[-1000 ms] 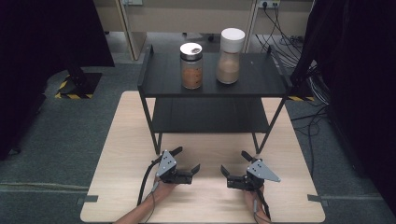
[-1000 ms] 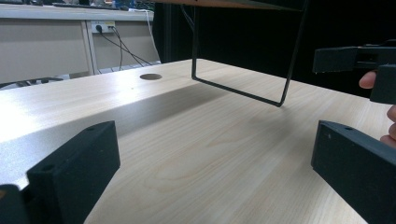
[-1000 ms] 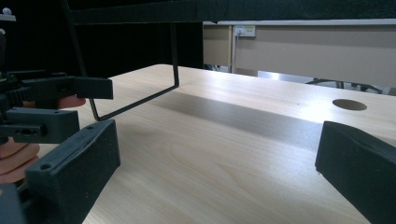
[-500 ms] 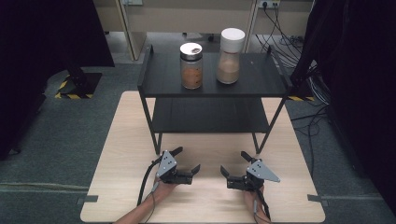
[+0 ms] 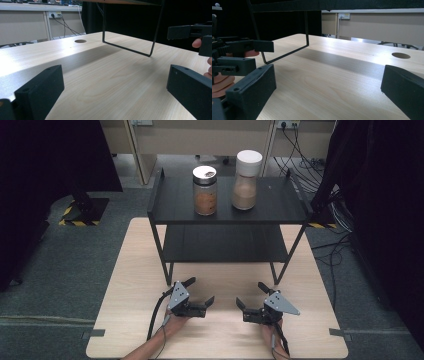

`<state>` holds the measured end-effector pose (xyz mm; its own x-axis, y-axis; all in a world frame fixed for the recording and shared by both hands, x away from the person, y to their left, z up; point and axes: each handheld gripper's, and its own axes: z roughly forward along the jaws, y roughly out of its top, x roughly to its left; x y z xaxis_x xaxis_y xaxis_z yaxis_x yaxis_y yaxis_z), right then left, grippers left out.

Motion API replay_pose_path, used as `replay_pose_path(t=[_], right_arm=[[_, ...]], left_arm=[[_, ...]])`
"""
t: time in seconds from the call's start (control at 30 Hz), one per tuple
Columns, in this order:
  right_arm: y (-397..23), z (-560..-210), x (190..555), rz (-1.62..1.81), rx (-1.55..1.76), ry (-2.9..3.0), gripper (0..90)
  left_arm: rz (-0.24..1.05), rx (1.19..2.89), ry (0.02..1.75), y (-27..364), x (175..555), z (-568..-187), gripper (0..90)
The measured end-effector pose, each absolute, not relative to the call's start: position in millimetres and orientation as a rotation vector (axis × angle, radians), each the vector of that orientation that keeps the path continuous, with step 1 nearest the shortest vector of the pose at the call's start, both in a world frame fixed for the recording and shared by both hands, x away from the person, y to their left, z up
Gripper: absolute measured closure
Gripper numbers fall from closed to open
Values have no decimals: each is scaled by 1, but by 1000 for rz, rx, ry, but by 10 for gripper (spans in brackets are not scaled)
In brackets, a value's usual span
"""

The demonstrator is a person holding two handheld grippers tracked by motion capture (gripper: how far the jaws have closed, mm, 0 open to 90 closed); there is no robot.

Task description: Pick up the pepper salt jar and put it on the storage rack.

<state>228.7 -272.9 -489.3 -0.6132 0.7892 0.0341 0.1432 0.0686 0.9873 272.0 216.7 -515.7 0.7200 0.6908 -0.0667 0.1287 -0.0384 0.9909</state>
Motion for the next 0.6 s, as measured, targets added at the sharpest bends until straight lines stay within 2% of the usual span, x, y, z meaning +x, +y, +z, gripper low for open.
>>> replay_pose_path(t=[0.6], right_arm=[[-274,-490,228,1590,928,1811,3]], left_arm=[[514,1571,687,217,272,-516,7]])
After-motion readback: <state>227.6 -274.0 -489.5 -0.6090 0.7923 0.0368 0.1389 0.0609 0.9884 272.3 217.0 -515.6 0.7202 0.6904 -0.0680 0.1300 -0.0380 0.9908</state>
